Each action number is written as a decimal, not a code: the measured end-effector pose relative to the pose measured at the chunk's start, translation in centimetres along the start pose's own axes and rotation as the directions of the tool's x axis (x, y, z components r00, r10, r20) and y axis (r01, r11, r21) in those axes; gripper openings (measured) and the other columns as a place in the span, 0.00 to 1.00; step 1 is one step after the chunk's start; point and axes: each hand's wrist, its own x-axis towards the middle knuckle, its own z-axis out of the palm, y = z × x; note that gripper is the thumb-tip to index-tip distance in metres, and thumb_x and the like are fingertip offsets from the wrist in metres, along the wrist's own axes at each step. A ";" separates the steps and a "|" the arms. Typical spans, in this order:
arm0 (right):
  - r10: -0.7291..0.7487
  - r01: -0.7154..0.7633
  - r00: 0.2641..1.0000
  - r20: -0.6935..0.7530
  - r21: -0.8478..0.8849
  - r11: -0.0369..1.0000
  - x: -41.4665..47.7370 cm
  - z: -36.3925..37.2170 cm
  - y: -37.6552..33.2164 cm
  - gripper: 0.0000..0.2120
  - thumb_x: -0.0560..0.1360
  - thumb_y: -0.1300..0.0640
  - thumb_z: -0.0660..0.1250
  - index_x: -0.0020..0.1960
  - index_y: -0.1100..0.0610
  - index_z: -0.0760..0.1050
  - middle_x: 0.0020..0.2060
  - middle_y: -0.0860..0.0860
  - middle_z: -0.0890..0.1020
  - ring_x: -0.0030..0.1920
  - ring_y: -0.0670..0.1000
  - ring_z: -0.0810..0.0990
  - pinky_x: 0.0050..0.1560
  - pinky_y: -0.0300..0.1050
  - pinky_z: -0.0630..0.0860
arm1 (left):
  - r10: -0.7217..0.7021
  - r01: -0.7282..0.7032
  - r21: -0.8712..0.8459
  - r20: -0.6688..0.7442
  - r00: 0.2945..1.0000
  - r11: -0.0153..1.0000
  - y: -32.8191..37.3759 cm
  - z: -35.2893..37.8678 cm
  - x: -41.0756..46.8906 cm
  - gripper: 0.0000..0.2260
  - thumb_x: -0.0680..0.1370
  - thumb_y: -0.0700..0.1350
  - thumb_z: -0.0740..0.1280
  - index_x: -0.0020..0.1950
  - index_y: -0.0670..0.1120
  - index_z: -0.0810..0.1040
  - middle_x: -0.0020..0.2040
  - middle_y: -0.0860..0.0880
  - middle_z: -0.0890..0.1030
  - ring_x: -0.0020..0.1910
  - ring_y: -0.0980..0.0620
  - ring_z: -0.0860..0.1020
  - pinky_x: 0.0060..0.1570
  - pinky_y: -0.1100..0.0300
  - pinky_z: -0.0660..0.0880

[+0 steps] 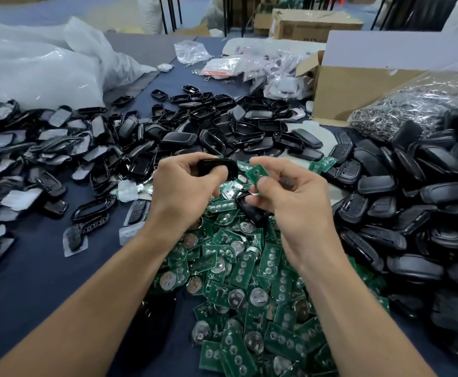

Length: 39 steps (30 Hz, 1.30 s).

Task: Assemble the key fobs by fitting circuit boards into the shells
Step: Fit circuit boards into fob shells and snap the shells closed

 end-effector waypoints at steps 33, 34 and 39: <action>-0.219 0.180 0.974 -0.063 -0.376 0.909 -0.8 0.2 0.2 0.15 0.77 0.61 0.73 0.47 0.41 0.87 0.40 0.43 0.87 0.39 0.56 0.84 0.38 0.63 0.84 | 0.095 -0.176 0.411 0.209 0.973 0.895 1.8 -1.2 -0.3 0.15 0.84 0.54 0.64 0.40 0.52 0.80 0.32 0.53 0.83 0.31 0.55 0.82 0.29 0.55 0.75; -0.236 0.205 0.971 -0.027 -0.405 0.891 -0.9 0.3 0.2 0.15 0.78 0.61 0.73 0.50 0.40 0.87 0.43 0.41 0.87 0.41 0.53 0.85 0.41 0.61 0.84 | 0.101 -0.187 0.382 0.234 0.967 0.905 2.0 -1.0 -0.5 0.13 0.84 0.53 0.63 0.42 0.52 0.81 0.32 0.53 0.84 0.31 0.56 0.83 0.30 0.55 0.77; -0.312 0.214 0.946 -0.092 -0.548 0.809 -1.2 0.1 0.2 0.17 0.70 0.55 0.81 0.53 0.40 0.80 0.44 0.36 0.82 0.45 0.39 0.82 0.43 0.29 0.77 | 0.043 -0.068 0.063 0.342 0.939 0.996 2.6 -1.3 -0.6 0.05 0.81 0.47 0.72 0.51 0.55 0.87 0.34 0.53 0.86 0.29 0.53 0.85 0.30 0.63 0.80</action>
